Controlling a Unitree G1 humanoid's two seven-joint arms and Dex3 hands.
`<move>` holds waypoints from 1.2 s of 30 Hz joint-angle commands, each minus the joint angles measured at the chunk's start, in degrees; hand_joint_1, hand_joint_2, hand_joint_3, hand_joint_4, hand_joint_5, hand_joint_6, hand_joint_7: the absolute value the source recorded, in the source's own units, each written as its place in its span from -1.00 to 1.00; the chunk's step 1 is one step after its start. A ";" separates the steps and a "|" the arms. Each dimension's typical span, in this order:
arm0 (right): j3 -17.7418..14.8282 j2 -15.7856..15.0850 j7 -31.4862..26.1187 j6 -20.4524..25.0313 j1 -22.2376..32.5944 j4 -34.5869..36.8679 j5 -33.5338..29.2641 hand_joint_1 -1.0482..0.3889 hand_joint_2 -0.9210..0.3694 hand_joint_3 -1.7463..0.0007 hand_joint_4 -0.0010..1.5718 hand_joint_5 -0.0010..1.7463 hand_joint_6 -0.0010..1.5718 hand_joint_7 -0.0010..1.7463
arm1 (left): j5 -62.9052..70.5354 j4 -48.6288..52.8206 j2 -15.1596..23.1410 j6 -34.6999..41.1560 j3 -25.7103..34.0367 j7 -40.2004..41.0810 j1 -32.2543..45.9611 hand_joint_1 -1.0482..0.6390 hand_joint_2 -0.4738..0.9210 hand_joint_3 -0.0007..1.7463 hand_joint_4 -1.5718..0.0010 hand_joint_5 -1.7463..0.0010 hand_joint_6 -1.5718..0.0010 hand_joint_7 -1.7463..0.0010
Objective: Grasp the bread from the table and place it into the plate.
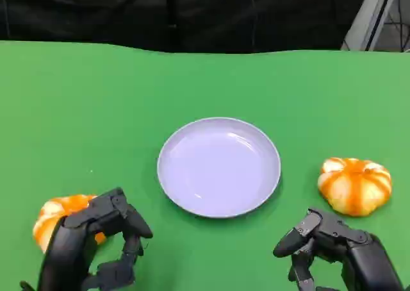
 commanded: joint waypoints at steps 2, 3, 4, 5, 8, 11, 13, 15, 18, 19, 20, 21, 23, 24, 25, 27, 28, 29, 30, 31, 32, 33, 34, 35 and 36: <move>-0.30 -0.46 -0.04 -0.07 0.04 0.05 0.29 0.53 -0.27 -0.46 -0.16 0.84 -0.09 0.55 | -0.54 0.31 0.87 -0.34 0.37 -0.43 -0.08 0.09 0.39 0.45 0.00 -0.96 0.03 -0.74; -0.30 -0.45 -0.03 -0.06 0.03 0.06 0.30 0.53 -0.27 -0.46 -0.16 0.84 -0.09 0.55 | -0.44 0.24 0.89 -0.26 0.39 -0.36 -0.08 0.09 0.39 0.45 0.00 -0.96 0.03 -0.74; -0.30 -0.45 -0.04 -0.06 0.02 0.07 0.30 0.53 -0.27 -0.46 -0.16 0.84 -0.09 0.55 | -0.40 0.22 0.90 -0.23 0.40 -0.33 -0.07 0.09 0.39 0.44 0.00 -0.96 0.03 -0.74; -0.31 -0.49 -0.01 -0.10 0.01 0.12 0.32 0.53 -0.27 -0.45 -0.16 0.85 -0.09 0.55 | -0.32 0.41 0.84 -0.52 0.45 -0.23 -0.13 0.09 0.40 0.44 0.00 -0.96 0.03 -0.74; -0.32 -0.60 -0.07 -0.43 -0.04 0.29 0.09 0.54 -0.26 -0.46 -0.15 0.85 -0.09 0.55 | -0.10 0.39 0.68 -0.42 0.54 0.10 -0.06 0.09 0.39 0.44 0.00 -0.96 0.03 -0.73; -0.30 -0.54 -0.04 -0.13 0.02 0.10 0.08 0.54 -0.26 -0.46 -0.15 0.86 -0.09 0.55 | -0.43 0.35 0.60 -0.30 0.52 -0.05 -0.03 0.09 0.39 0.45 0.00 -0.96 0.03 -0.74; -0.29 -0.51 -0.09 -0.25 0.02 0.09 -0.03 0.54 -0.26 -0.46 -0.16 0.85 -0.09 0.54 | -1.17 0.04 0.46 0.35 0.46 -0.29 0.09 0.09 0.40 0.43 0.00 -0.95 0.03 -0.73; -0.29 -0.53 0.03 -0.24 0.06 0.06 0.09 0.54 -0.26 -0.47 -0.16 0.85 -0.09 0.54 | -1.47 -0.11 0.33 0.52 0.54 -0.22 0.13 0.09 0.43 0.39 0.00 -0.94 0.03 -0.70; -0.28 -0.51 -0.03 -0.39 0.08 0.08 0.06 0.54 -0.26 -0.47 -0.16 0.85 -0.09 0.54 | 2.27 -0.54 -1.24 0.35 2.09 4.41 0.26 0.09 0.56 0.09 0.13 -0.59 0.10 -0.17; -0.26 -0.49 -0.03 -0.30 0.08 0.00 0.04 0.54 -0.26 -0.47 -0.16 0.85 -0.09 0.54 | 5.31 -0.47 -1.51 -0.33 2.83 6.76 0.16 0.10 0.61 -0.04 0.16 -0.40 0.09 0.08; -0.20 -0.47 -0.02 0.08 0.12 -0.27 -0.07 0.54 -0.26 -0.47 -0.16 0.85 -0.09 0.54 | 9.76 -0.47 -1.13 -0.81 3.56 9.46 0.01 0.10 0.66 -0.15 0.19 -0.24 0.08 0.30; -0.17 -0.45 -0.02 0.37 0.15 -0.47 -0.16 0.54 -0.26 -0.47 -0.16 0.85 -0.09 0.54 | 12.94 -0.46 -0.83 -1.09 3.99 11.43 -0.10 0.07 0.74 -0.29 0.32 -0.04 0.15 0.55; -0.14 -0.47 0.01 0.52 0.16 -0.61 -0.24 0.54 -0.26 -0.47 -0.16 0.85 -0.09 0.54 | 21.67 -1.51 0.79 0.21 4.96 16.44 -0.22 0.02 0.83 -0.45 0.47 0.08 0.22 0.76; -0.14 -0.47 0.04 0.52 0.17 -0.63 -0.21 0.55 -0.26 -0.48 -0.16 0.85 -0.09 0.55 | 24.90 -1.86 1.33 0.74 5.22 18.55 -0.27 -0.04 0.91 -0.61 0.60 0.14 0.28 0.87; -0.14 -0.46 0.05 0.54 0.18 -0.65 -0.19 0.55 -0.26 -0.48 -0.16 0.85 -0.09 0.55 | 27.12 -2.04 1.68 1.08 5.30 20.18 -0.31 -0.06 0.96 -0.68 0.64 0.16 0.30 0.91; -0.04 -0.34 0.07 0.30 0.31 -0.48 0.09 0.55 -0.26 -0.48 -0.16 0.86 -0.09 0.55 | 33.47 -3.80 3.35 5.22 5.34 22.88 0.08 -0.16 0.99 -0.76 0.83 0.26 0.44 0.97; 0.00 -0.33 0.03 0.12 0.35 -0.36 0.08 0.55 -0.26 -0.49 -0.16 0.86 -0.09 0.55 | 35.69 -4.90 3.90 7.88 5.20 23.41 0.39 -0.19 1.00 -0.78 0.88 0.29 0.49 0.99; 0.04 -0.36 -0.12 0.03 0.38 -0.34 -0.24 0.55 -0.26 -0.49 -0.16 0.86 -0.09 0.55 | 39.06 -6.79 4.36 12.01 4.91 23.63 0.86 -0.23 1.00 -0.79 0.94 0.34 0.54 0.99; 0.08 -0.39 -0.26 -0.04 0.42 -0.33 -0.55 0.53 -0.25 -0.48 -0.16 0.86 -0.09 0.55 | 41.45 -8.31 4.64 15.27 4.50 23.69 1.26 -0.28 1.00 -0.82 0.98 0.52 0.64 0.99; 0.15 -0.36 -0.37 -0.27 0.51 -0.29 -0.68 0.53 -0.25 -0.48 -0.16 0.86 -0.09 0.55 | 45.34 -10.51 4.97 20.35 3.85 22.82 1.81 -0.30 1.00 -0.84 0.99 0.60 0.68 0.99; 0.22 -0.34 -0.45 -0.49 0.59 -0.28 -0.77 0.53 -0.26 -0.47 -0.15 0.86 -0.09 0.55 | 48.52 -12.22 5.32 24.41 3.16 22.11 2.21 -0.33 1.00 -0.83 0.99 0.80 0.80 0.97; 0.26 -0.33 -0.48 -0.64 0.64 -0.27 -0.79 0.53 -0.26 -0.46 -0.15 0.86 -0.09 0.55 | 50.37 -13.43 5.57 27.24 2.50 21.65 2.48 -0.33 1.00 -0.85 1.00 0.92 0.88 0.97; 0.29 -0.32 -0.50 -0.73 0.67 -0.26 -0.81 0.53 -0.27 -0.46 -0.15 0.86 -0.09 0.55 | 51.39 -14.35 5.80 29.31 1.84 21.44 2.69 -0.33 1.00 -0.86 1.00 0.96 0.91 0.97; 0.30 -0.33 -0.51 -0.75 0.67 -0.25 -0.82 0.52 -0.27 -0.45 -0.14 0.86 -0.09 0.55 | 51.62 -14.93 6.02 30.55 1.26 21.50 2.82 -0.33 1.00 -0.87 1.00 0.98 0.93 0.97; 0.30 -0.34 -0.53 -0.76 0.68 -0.25 -0.82 0.52 -0.27 -0.45 -0.14 0.86 -0.09 0.54 | 51.61 -15.37 6.24 31.51 0.72 21.59 2.92 -0.33 1.00 -0.87 1.00 0.99 0.93 0.97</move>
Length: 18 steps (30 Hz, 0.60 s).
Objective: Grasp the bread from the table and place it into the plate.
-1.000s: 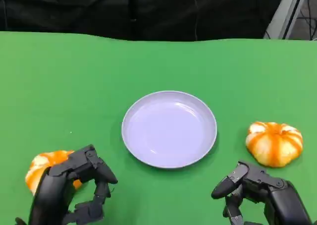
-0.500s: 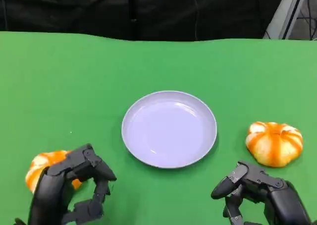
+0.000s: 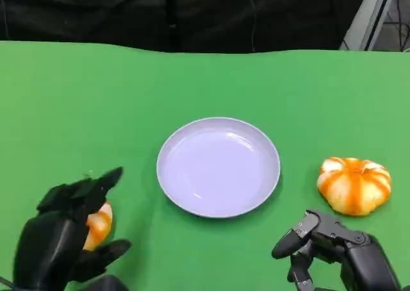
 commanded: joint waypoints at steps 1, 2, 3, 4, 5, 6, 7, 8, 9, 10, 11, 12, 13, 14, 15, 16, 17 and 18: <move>-0.04 -0.34 -0.42 -0.73 0.55 -0.26 0.05 0.52 -0.27 -0.45 -0.14 0.86 -0.09 0.54 | 1.62 -3.17 2.01 5.55 -2.18 -0.49 0.93 -0.33 1.00 -0.87 1.00 1.00 0.94 0.97; -0.01 -0.32 -0.28 -0.37 0.54 -0.25 0.25 0.52 -0.28 -0.45 -0.14 0.86 -0.08 0.54 | 4.55 -3.16 3.04 8.29 -3.36 -1.21 0.41 -0.33 1.00 -0.87 1.00 1.00 0.94 0.97; 0.02 -0.31 -0.17 -0.09 0.54 -0.24 0.39 0.53 -0.29 -0.45 -0.15 0.87 -0.09 0.54 | 6.72 -3.18 3.88 10.48 -4.34 -1.73 0.02 -0.36 1.00 -0.88 1.00 1.00 0.93 0.97; 0.04 -0.30 -0.10 0.10 0.53 -0.24 0.49 0.53 -0.29 -0.44 -0.15 0.87 -0.09 0.54 | 8.17 -3.25 4.52 12.20 -5.17 -2.03 -0.25 -0.37 1.00 -0.88 1.00 1.00 0.93 0.97; 0.16 -0.19 -0.21 0.24 0.43 -0.09 0.34 0.53 -0.30 -0.44 -0.16 0.87 -0.09 0.54 | 10.32 -3.00 5.22 14.96 -6.21 -3.54 -1.29 -0.38 1.00 -0.88 1.00 1.00 0.93 0.97; 0.27 -0.06 -0.40 0.25 0.31 0.11 0.12 0.54 -0.30 -0.44 -0.15 0.88 -0.09 0.55 | 12.14 -2.51 5.78 17.69 -7.17 -5.36 -2.53 -0.42 1.00 -0.88 1.00 1.00 0.92 0.97; 0.34 0.03 -0.61 0.00 0.12 0.43 -0.14 0.54 -0.29 -0.45 -0.14 0.89 -0.09 0.55 | 13.88 -1.88 6.23 20.75 -8.16 -7.81 -3.93 -0.43 1.00 -0.87 1.00 1.00 0.91 0.97; 0.39 0.12 -0.81 -0.39 -0.15 0.86 -0.32 0.54 -0.29 -0.45 -0.14 0.89 -0.09 0.55 | 15.39 -0.75 6.66 23.67 -9.11 -10.31 -5.58 -0.45 1.00 -0.86 1.00 1.00 0.90 0.97; 0.41 0.16 -0.93 -0.68 -0.32 1.14 -0.41 0.53 -0.28 -0.45 -0.14 0.89 -0.08 0.55 | 16.10 -0.08 6.98 25.66 -9.86 -11.86 -6.60 -0.46 1.00 -0.85 0.99 1.00 0.89 0.96; 0.44 0.22 -1.05 -0.91 -0.55 1.46 -0.46 0.53 -0.28 -0.45 -0.14 0.89 -0.08 0.56 | 16.33 1.03 7.33 27.27 -10.52 -13.14 -7.78 -0.47 1.00 -0.84 0.99 0.99 0.88 0.96; 0.47 0.25 -1.14 -1.04 -0.69 1.66 -0.47 0.52 -0.28 -0.45 -0.14 0.88 -0.08 0.56 | 16.28 1.71 7.65 28.40 -11.09 -13.82 -8.53 -0.47 1.00 -0.84 0.98 0.99 0.87 0.96; 0.49 0.30 -1.09 -0.99 -1.01 1.92 -0.30 0.51 -0.27 -0.45 -0.13 0.88 -0.08 0.56 | 15.91 3.67 7.97 30.23 -11.63 -15.97 -10.32 -0.47 1.00 -0.84 0.97 0.99 0.86 0.95; 0.51 0.32 -1.05 -0.96 -1.24 2.11 -0.18 0.51 -0.27 -0.45 -0.13 0.88 -0.08 0.56 | 15.53 5.06 8.27 31.66 -12.13 -17.52 -11.63 -0.47 1.00 -0.82 0.93 0.97 0.83 0.95; 0.52 0.33 -1.03 -0.95 -1.38 2.22 -0.09 0.51 -0.27 -0.46 -0.13 0.88 -0.08 0.56 | 15.18 5.90 8.53 32.72 -12.59 -18.50 -12.49 -0.47 1.00 -0.81 0.92 0.96 0.82 0.95; 0.55 0.37 -1.05 -0.97 -1.69 2.53 -0.07 0.51 -0.27 -0.46 -0.13 0.89 -0.08 0.56 | 14.38 7.71 9.03 33.45 -12.92 -19.79 -13.87 -0.46 1.00 -0.81 0.91 0.96 0.81 0.95; 0.57 0.40 -1.09 -1.03 -1.89 2.75 -0.09 0.53 -0.26 -0.47 -0.13 0.89 -0.08 0.56 | 13.69 8.80 9.48 33.89 -13.27 -20.39 -14.71 -0.45 1.00 -0.80 0.82 0.92 0.75 0.92; 0.57 0.37 -1.10 -1.04 -2.17 2.98 -0.16 0.54 -0.25 -0.48 -0.12 0.89 -0.08 0.56 | 11.93 9.62 10.03 33.48 -13.12 -20.99 -15.41 -0.44 1.00 -0.80 0.79 0.90 0.72 0.92; 0.56 0.34 -1.10 -1.06 -2.37 3.15 -0.22 0.54 -0.23 -0.50 -0.12 0.89 -0.07 0.56 | 10.54 10.13 10.50 33.17 -13.10 -21.28 -15.88 -0.39 1.00 -0.79 0.63 0.83 0.61 0.89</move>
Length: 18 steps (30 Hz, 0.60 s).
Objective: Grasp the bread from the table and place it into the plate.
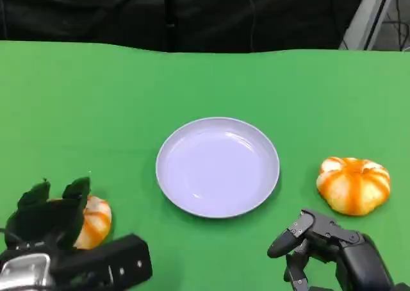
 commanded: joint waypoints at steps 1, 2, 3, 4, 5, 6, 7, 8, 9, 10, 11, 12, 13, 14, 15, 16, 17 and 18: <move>-0.18 -0.23 -0.34 -0.70 -0.95 0.84 -0.02 0.55 -0.22 -0.52 -0.12 0.89 -0.07 0.56 | -4.72 3.14 3.09 0.18 -0.05 -2.27 -2.52 -0.35 1.00 -0.79 0.52 0.79 0.54 0.87; -0.18 -0.25 -0.35 -0.71 -1.01 0.89 -0.03 0.55 -0.22 -0.53 -0.12 0.89 -0.07 0.56 | -5.47 3.24 3.41 0.15 -0.25 -2.20 -2.67 -0.34 1.00 -0.79 0.48 0.78 0.51 0.87; -0.17 -0.26 -0.37 -0.72 -1.04 0.92 -0.02 0.55 -0.21 -0.53 -0.12 0.89 -0.07 0.56 | -5.92 3.30 3.69 0.29 -0.57 -2.06 -2.77 -0.33 1.00 -0.79 0.47 0.77 0.50 0.87; -0.19 -0.26 -0.36 -0.73 -1.12 0.94 0.03 0.55 -0.21 -0.53 -0.12 0.89 -0.07 0.56 | -9.02 3.48 3.66 -2.84 0.54 0.14 -2.41 -0.33 1.00 -0.79 0.45 0.77 0.49 0.87; -0.20 -0.24 -0.41 -0.77 -1.17 0.92 0.05 0.56 -0.21 -0.53 -0.12 0.89 -0.07 0.56 | -12.05 3.64 3.64 -6.16 1.59 2.48 -1.98 -0.19 1.00 -0.77 0.21 -0.07 0.06 0.78; -0.22 -0.26 -0.44 -0.83 -1.19 0.90 0.01 0.56 -0.20 -0.53 -0.11 0.89 -0.07 0.56 | -14.62 3.81 3.67 -9.09 2.39 4.57 -1.58 -0.15 1.00 -0.78 0.07 -0.37 -0.20 0.70; -0.23 -0.28 -0.47 -0.87 -1.20 0.89 -0.03 0.57 -0.20 -0.53 -0.11 0.89 -0.07 0.56 | -16.35 4.07 3.83 -11.05 2.76 6.02 -1.36 -0.12 0.98 -0.74 -0.04 -0.61 -0.37 0.53; -0.25 -0.32 -0.46 -0.93 -1.16 0.88 0.00 0.56 -0.20 -0.53 -0.11 0.89 -0.07 0.55 | -17.68 4.21 3.70 -12.87 3.04 7.93 -0.96 -0.12 0.96 -0.67 -0.08 -0.74 -0.37 0.28; -0.33 -0.40 -0.42 -1.00 -1.11 0.86 0.07 0.56 -0.20 -0.53 -0.11 0.88 -0.07 0.55 | -18.67 4.33 3.64 -14.40 3.13 9.59 -0.62 -0.14 0.78 -0.34 -0.10 -0.86 -0.20 -0.27; -0.37 -0.44 -0.38 -1.06 -1.06 0.84 0.21 0.56 -0.21 -0.53 -0.12 0.88 -0.07 0.55 | -19.42 4.46 3.74 -15.81 3.10 11.02 -0.33 -0.15 0.57 0.04 -0.11 -0.94 -0.04 -0.68; -0.39 -0.44 -0.38 -1.10 -1.02 0.82 0.30 0.56 -0.21 -0.53 -0.12 0.88 -0.08 0.55 | -19.97 4.73 4.00 -17.22 2.98 12.30 -0.13 -0.15 0.48 0.20 -0.11 -0.97 0.03 -0.82; -0.40 -0.45 -0.38 -1.00 -0.99 0.76 0.29 0.56 -0.21 -0.53 -0.12 0.88 -0.08 0.54 | -20.64 5.27 4.29 -19.06 2.96 13.66 -0.01 -0.14 0.43 0.28 -0.11 -0.99 0.07 -0.89; -0.40 -0.46 -0.38 -0.91 -0.98 0.71 0.26 0.56 -0.21 -0.52 -0.12 0.88 -0.08 0.54 | -21.16 5.77 4.53 -20.39 2.92 14.66 0.03 -0.11 0.39 0.34 -0.11 -0.99 0.11 -0.95; -0.40 -0.45 -0.42 -0.94 -0.96 0.70 0.20 0.56 -0.21 -0.52 -0.12 0.88 -0.08 0.54 | -21.49 6.48 4.74 -22.02 2.91 16.16 0.09 -0.10 0.38 0.36 -0.11 -1.00 0.12 -0.98; -0.40 -0.45 -0.45 -0.97 -0.94 0.70 0.17 0.56 -0.21 -0.52 -0.12 0.89 -0.08 0.54 | -21.69 7.05 4.88 -23.15 2.90 17.21 0.10 -0.09 0.38 0.37 -0.11 -1.00 0.12 -0.99; -0.33 -0.44 -0.49 -0.97 -0.89 0.72 0.08 0.56 -0.22 -0.52 -0.12 0.89 -0.08 0.54 | -21.94 7.78 4.94 -24.70 2.99 18.88 0.13 -0.08 0.38 0.37 -0.11 -1.00 0.12 -0.99; -0.24 -0.41 -0.56 -1.11 -0.88 0.88 -0.01 0.56 -0.22 -0.52 -0.12 0.89 -0.08 0.54 | -22.15 8.60 5.05 -26.42 3.04 20.75 0.14 -0.07 0.38 0.37 -0.13 -1.00 0.13 -1.00; -0.15 -0.33 -0.60 -1.26 -0.88 1.10 0.04 0.56 -0.22 -0.52 -0.12 0.89 -0.08 0.54 | -22.20 9.33 5.17 -28.09 3.04 22.73 0.16 -0.07 0.37 0.37 -0.14 -1.00 0.13 -1.00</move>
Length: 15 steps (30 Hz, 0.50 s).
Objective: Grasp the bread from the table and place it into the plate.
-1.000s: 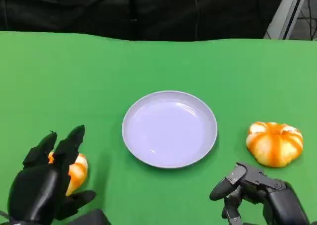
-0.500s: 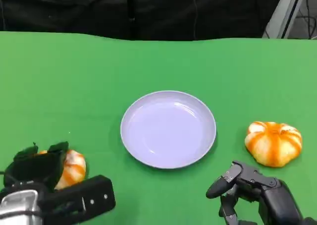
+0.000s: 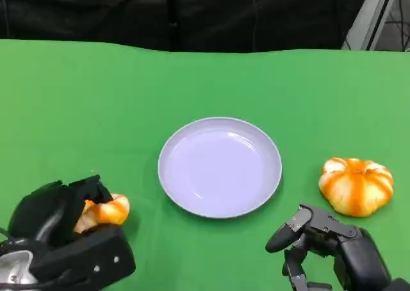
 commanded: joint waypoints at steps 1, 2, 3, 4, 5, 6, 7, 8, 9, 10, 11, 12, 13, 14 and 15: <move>-0.08 -0.16 -0.46 -0.82 0.37 0.67 0.08 0.56 -0.22 -0.52 -0.12 0.89 -0.07 0.54 | -0.82 3.17 1.54 -6.26 0.25 7.46 0.47 -0.07 0.36 0.37 -0.14 -1.00 0.14 -1.00; -0.05 -0.13 -0.48 -0.91 0.36 0.76 0.12 0.56 -0.22 -0.52 -0.12 0.89 -0.07 0.54 | -0.83 3.65 1.66 -7.01 0.16 8.34 0.40 -0.07 0.36 0.37 -0.14 -1.00 0.14 -1.00; 0.06 -0.04 -0.54 -0.67 0.42 0.66 0.02 0.56 -0.22 -0.52 -0.12 0.89 -0.07 0.54 | -0.37 4.05 1.21 -9.11 0.26 12.08 0.51 -0.07 0.35 0.37 -0.14 -1.00 0.14 -1.00; 0.13 0.01 -0.59 -0.48 0.46 0.58 -0.08 0.54 -0.22 -0.52 -0.12 0.89 -0.07 0.54 | -0.04 4.43 0.90 -10.66 0.30 14.87 0.56 -0.04 0.35 0.37 -0.11 -1.00 0.16 -1.00; 0.19 0.05 -0.62 -0.36 0.49 0.52 -0.15 0.53 -0.21 -0.52 -0.12 0.89 -0.07 0.54 | 0.17 4.85 0.75 -11.81 0.24 16.98 0.53 -0.02 0.35 0.37 -0.09 -1.00 0.17 -1.00; 0.31 0.14 -0.64 -0.43 0.52 0.51 -0.13 0.52 -0.21 -0.52 -0.12 0.89 -0.07 0.54 | 0.48 5.54 0.45 -14.48 -0.06 20.32 0.11 -0.02 0.34 0.36 -0.08 -1.00 0.17 -1.00; 0.38 0.20 -0.65 -0.53 0.53 0.53 -0.09 0.52 -0.21 -0.52 -0.11 0.89 -0.07 0.54 | 0.65 6.20 0.37 -16.31 -0.36 22.41 -0.29 0.01 0.35 0.36 -0.08 -1.00 0.17 -1.00; 0.44 0.23 -0.67 -0.59 0.54 0.55 -0.06 0.51 -0.21 -0.52 -0.11 0.89 -0.06 0.55 | 0.81 6.84 0.34 -17.70 -0.61 24.02 -0.63 0.02 0.35 0.35 -0.09 -1.00 0.17 -1.00; 0.47 0.25 -0.65 -0.49 0.58 0.46 0.01 0.51 -0.21 -0.51 -0.11 0.89 -0.06 0.55 | 1.40 6.89 0.40 -19.32 -1.17 25.47 -1.31 0.03 0.35 0.35 -0.09 -1.00 0.17 -1.00; 0.47 0.25 -0.64 -0.39 0.60 0.39 0.06 0.50 -0.22 -0.51 -0.11 0.89 -0.07 0.55 | 1.84 6.96 0.50 -20.26 -1.58 26.27 -1.80 0.02 0.38 0.35 -0.09 -1.00 0.17 -1.00; 0.46 0.19 -0.54 -0.19 0.65 0.22 0.12 0.50 -0.22 -0.50 -0.11 0.89 -0.07 0.55 | 2.61 7.27 0.56 -21.76 -2.08 27.81 -2.62 0.02 0.39 0.36 -0.09 -1.00 0.17 -1.00; 0.45 0.18 -0.50 -0.10 0.69 0.12 0.20 0.50 -0.23 -0.50 -0.12 0.89 -0.07 0.54 | 3.61 7.62 0.54 -23.36 -2.71 29.58 -3.72 0.03 0.40 0.36 -0.10 -1.00 0.17 -1.00; 0.44 0.17 -0.48 -0.07 0.70 0.08 0.24 0.52 -0.24 -0.50 -0.12 0.89 -0.08 0.54 | 4.28 8.07 0.53 -24.43 -3.13 30.88 -4.48 0.02 0.40 0.37 -0.11 -1.00 0.17 -1.00; 0.38 0.03 -0.40 -0.27 0.64 0.20 0.22 0.52 -0.24 -0.50 -0.12 0.90 -0.08 0.54 | 5.05 8.25 0.26 -25.37 -3.77 32.00 -5.58 0.01 0.40 0.39 -0.11 -1.00 0.17 -1.00; 0.34 -0.08 -0.37 -0.42 0.59 0.31 0.17 0.53 -0.25 -0.50 -0.12 0.90 -0.08 0.54 | 5.57 8.35 0.01 -25.88 -4.25 32.63 -6.38 0.00 0.38 0.42 -0.11 -1.00 0.17 -1.00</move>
